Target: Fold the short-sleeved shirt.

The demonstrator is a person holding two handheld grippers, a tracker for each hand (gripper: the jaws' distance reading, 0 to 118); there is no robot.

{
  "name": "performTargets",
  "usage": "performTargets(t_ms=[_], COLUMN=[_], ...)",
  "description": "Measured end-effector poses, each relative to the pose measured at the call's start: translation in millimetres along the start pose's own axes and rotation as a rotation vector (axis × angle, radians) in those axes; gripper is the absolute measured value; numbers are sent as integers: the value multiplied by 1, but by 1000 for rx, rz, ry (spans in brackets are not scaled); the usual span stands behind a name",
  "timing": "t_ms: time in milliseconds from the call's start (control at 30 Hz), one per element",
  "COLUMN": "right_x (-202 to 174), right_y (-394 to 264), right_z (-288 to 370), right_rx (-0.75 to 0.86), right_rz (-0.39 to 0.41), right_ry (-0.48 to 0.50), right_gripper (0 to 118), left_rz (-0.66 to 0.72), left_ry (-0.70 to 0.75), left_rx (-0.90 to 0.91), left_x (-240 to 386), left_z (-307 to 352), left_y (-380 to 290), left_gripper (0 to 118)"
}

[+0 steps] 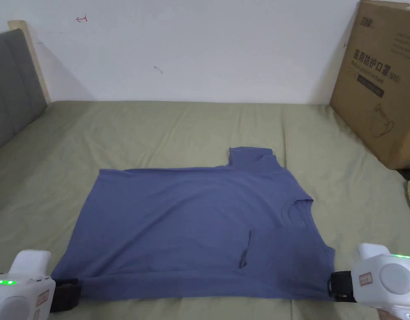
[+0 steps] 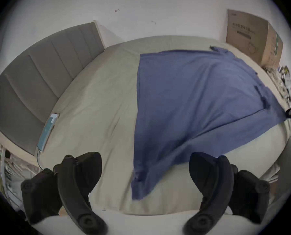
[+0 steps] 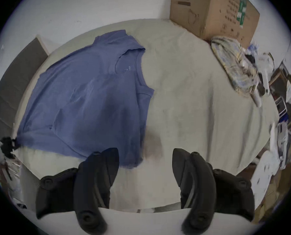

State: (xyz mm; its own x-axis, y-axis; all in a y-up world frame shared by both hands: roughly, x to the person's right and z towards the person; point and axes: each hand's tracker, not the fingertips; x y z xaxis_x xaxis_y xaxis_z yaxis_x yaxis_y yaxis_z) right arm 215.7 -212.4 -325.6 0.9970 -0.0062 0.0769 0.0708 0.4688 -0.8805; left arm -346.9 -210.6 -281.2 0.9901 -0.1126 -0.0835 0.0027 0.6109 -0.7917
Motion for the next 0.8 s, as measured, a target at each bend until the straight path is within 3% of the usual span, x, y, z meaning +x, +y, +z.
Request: performTargets(t_ms=[100, 133, 200, 233, 333, 533, 567, 633, 667, 800], right_x=[-4, -4, -7, -9, -16, -22, -22, -22, -20, -21], right_y=[-5, -6, -9, -10, -15, -18, -18, -16, -15, -13], right_z=[13, 15, 17, 15, 11, 6, 6, 5, 3, -6], right_rx=[31, 31, 45, 40, 23, 4, 5, 3, 0, -20], right_rz=[28, 24, 22, 18, 28, 19, 8, -11, -15, -28], right_ry=[61, 75, 115, 117, 111, 126, 136, 151, 155, 150], right_gripper=[69, 57, 7, 1, 1, 1, 1, 1, 1, 1], left_rz=[15, 30, 38, 26, -37, 80, 86, 116, 137, 120], left_ry=[-26, -47, -101, -94, -52, -54, -39, -42, -58, -62], left_rx=[14, 9, 12, -4, -25, -19, -22, -14, 3, -2], left_x=[2, 3, 6, 9, 17, -2, -5, -12, -13, -8], left_z=[15, 19, 27, 27, 25, 21, 23, 20, 20, 8], left_y=[-6, -8, -14, -17, -32, -44, -42, -39, -38, -27], left_gripper=[97, 75, 3, 0, 0, 3, 25, 97, 105, 103])
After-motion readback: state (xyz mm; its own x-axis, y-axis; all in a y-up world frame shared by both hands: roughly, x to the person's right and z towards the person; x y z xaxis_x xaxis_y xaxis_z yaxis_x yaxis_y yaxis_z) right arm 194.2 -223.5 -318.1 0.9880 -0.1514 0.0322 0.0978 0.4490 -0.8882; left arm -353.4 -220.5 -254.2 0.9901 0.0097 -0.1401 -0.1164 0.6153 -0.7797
